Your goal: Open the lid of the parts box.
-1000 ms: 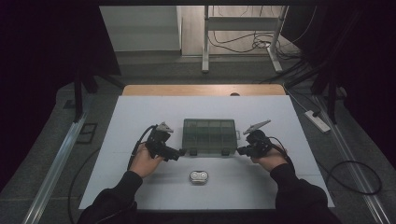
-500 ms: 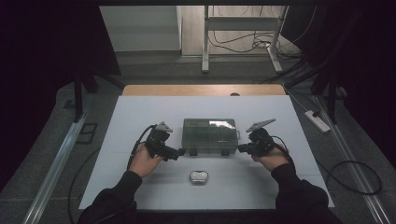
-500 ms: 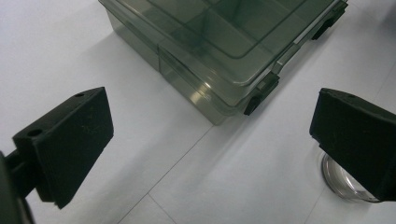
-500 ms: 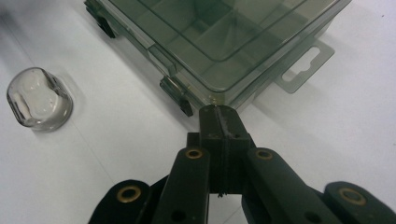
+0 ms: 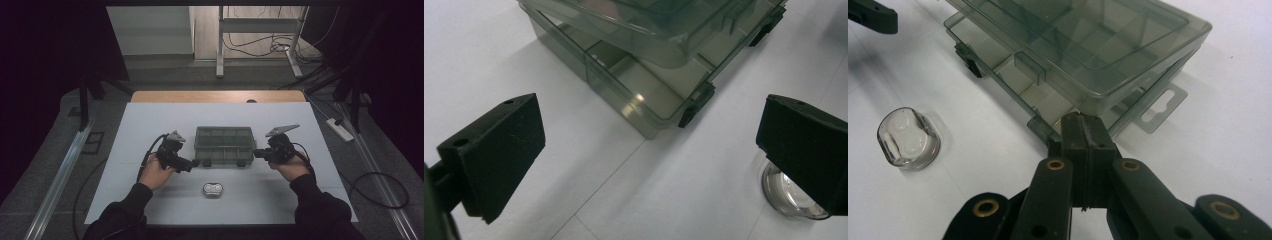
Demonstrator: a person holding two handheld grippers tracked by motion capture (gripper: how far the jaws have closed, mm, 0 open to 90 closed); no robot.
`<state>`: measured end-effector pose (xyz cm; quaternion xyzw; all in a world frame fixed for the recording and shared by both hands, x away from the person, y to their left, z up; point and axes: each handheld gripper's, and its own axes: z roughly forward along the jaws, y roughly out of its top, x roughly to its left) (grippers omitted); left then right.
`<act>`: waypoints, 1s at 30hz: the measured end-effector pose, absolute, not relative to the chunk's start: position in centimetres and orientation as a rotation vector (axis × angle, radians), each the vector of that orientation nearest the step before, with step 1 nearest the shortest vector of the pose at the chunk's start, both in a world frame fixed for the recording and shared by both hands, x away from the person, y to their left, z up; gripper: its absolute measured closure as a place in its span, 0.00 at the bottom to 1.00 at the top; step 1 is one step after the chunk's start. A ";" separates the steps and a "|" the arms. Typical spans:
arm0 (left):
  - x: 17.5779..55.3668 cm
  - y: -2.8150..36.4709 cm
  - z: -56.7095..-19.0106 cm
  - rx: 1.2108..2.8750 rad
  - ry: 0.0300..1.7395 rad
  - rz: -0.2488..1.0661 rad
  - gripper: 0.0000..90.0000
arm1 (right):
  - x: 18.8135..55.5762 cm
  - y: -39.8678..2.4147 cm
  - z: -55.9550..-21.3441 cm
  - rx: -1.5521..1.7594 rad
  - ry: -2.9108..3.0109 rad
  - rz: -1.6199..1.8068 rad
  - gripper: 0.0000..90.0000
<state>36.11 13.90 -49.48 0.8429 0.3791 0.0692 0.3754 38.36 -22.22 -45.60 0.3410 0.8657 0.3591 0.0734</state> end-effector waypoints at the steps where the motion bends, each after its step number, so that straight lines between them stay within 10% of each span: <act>1: 36.1 13.8 -49.5 2.155 0.967 0.175 0.00 | 38.4 -22.2 -45.5 1.021 2.594 1.079 1.00; 30: 36.1 12.1 -49.0 2.125 0.860 0.182 0.00 | 39.2 -21.7 -43.8 0.985 2.489 1.189 1.00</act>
